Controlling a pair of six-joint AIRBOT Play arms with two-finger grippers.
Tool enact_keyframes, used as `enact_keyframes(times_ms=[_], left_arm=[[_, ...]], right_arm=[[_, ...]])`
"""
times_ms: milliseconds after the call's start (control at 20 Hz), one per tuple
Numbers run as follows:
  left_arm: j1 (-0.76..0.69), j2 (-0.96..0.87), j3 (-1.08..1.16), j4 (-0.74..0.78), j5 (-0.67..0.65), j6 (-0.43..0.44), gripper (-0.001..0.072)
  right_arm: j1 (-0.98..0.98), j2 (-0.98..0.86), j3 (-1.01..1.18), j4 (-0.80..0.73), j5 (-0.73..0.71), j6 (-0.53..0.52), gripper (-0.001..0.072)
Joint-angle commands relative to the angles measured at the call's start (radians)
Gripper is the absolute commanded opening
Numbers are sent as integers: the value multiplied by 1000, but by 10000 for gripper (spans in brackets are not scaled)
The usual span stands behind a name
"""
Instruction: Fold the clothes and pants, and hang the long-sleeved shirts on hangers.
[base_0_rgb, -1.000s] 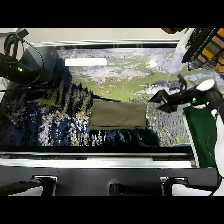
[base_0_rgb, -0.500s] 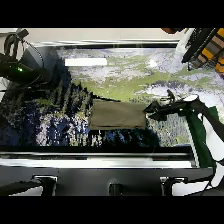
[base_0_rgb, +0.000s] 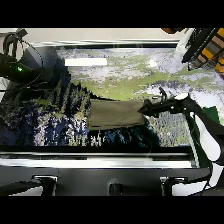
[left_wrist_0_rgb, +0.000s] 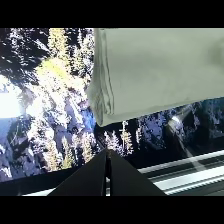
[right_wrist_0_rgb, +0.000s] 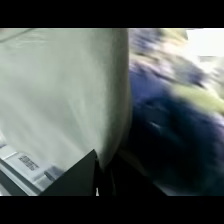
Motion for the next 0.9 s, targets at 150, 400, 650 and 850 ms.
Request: enact_keyframes(times_ms=[150,400,650,850], left_arm=[[0,0,0,5,1,-3,21],[0,0,0,5,1,-3,21],[0,0,0,5,1,-3,21],[0,0,0,5,1,0,21]], right_arm=[[-90,10,277,-2,-23,246,27],[-256,10,425,-48,-84,408,27],[-446,20,475,-77,-102,578,27],[-554,92,481,-198,-103,756,27]])
